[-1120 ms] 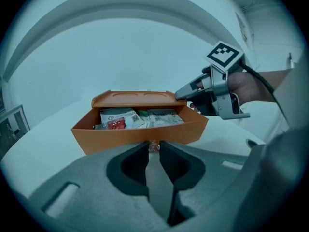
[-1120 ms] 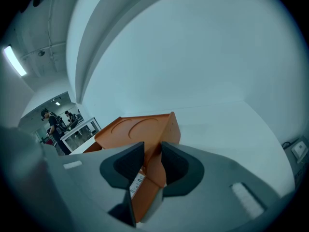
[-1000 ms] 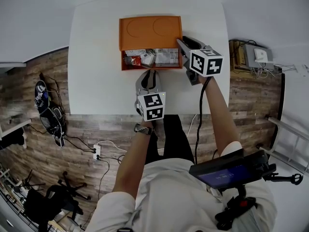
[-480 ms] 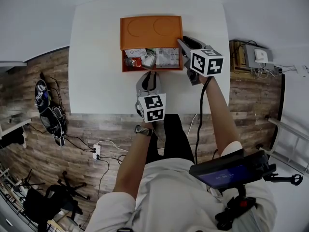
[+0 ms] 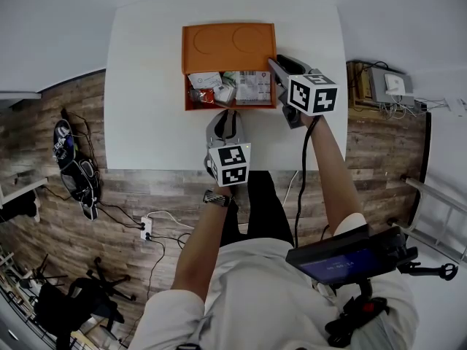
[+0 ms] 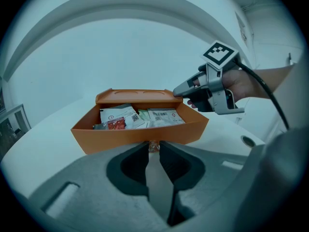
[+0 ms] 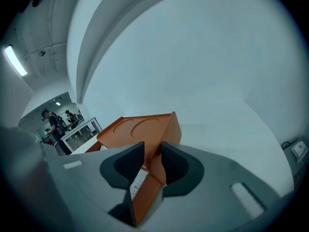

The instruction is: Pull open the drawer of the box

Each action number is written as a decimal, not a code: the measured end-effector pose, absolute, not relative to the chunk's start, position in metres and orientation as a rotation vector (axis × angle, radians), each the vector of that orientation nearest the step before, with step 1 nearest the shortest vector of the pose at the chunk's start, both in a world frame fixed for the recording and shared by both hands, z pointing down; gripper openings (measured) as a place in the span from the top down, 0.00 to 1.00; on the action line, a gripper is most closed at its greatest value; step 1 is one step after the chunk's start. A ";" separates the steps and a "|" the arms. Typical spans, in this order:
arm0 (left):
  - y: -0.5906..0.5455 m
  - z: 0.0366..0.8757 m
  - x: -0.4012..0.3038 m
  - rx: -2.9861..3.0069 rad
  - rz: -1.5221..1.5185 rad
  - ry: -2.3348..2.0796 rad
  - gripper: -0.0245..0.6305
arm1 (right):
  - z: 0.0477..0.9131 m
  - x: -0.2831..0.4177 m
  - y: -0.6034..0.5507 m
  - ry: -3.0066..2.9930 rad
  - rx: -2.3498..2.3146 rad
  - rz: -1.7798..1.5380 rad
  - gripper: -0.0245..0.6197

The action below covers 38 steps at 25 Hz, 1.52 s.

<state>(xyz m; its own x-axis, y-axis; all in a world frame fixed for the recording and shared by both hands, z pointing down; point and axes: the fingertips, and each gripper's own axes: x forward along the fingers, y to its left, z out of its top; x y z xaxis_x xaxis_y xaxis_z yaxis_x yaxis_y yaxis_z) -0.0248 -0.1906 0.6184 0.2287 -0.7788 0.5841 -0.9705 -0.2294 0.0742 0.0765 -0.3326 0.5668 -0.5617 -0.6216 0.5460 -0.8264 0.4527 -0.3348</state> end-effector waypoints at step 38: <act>-0.185 0.627 -0.024 2.069 0.622 -1.575 0.85 | 0.573 0.077 -0.334 -2.340 1.238 0.845 0.79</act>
